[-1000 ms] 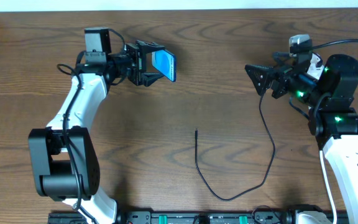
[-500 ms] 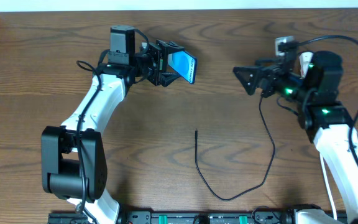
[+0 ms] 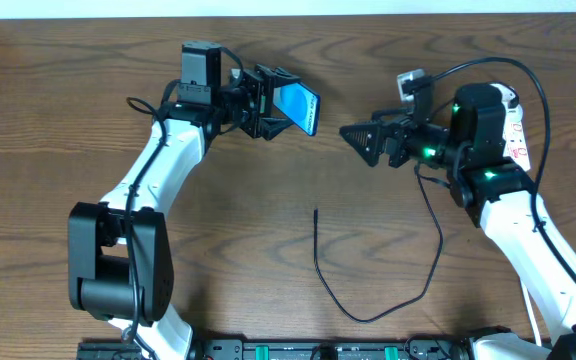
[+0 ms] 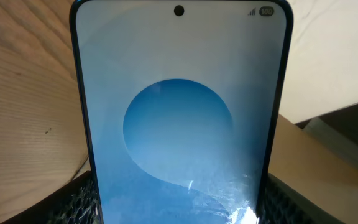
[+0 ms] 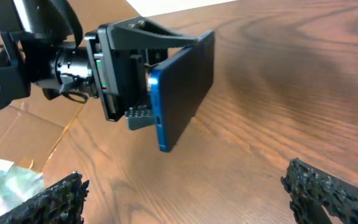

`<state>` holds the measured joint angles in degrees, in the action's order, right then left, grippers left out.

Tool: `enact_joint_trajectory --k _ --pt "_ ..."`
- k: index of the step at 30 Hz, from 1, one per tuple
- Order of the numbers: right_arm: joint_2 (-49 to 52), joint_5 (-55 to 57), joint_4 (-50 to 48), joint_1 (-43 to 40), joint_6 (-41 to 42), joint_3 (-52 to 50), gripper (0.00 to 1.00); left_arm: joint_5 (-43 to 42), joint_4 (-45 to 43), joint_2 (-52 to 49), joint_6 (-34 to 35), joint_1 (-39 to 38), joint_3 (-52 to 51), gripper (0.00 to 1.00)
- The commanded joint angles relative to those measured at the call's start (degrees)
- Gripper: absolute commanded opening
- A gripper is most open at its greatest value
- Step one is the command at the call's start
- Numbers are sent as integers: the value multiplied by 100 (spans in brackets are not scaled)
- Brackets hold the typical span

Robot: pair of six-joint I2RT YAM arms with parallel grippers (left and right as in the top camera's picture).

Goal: Plug charger to phone and switch on socket
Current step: 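Move the right gripper left toward the phone held by the left gripper, then close the right gripper on the phone's edge beside the left gripper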

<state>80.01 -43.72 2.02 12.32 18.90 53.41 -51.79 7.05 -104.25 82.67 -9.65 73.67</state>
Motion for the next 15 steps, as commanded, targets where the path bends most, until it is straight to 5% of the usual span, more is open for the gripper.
enact_joint_trajectory --k 1,15 --pt "111 13 -9 125 -28 131 99 157 -50 149 -31 -201 22 8" --pt "549 428 11 236 -31 131 99 798 -46 151 -33 -688 22 7"
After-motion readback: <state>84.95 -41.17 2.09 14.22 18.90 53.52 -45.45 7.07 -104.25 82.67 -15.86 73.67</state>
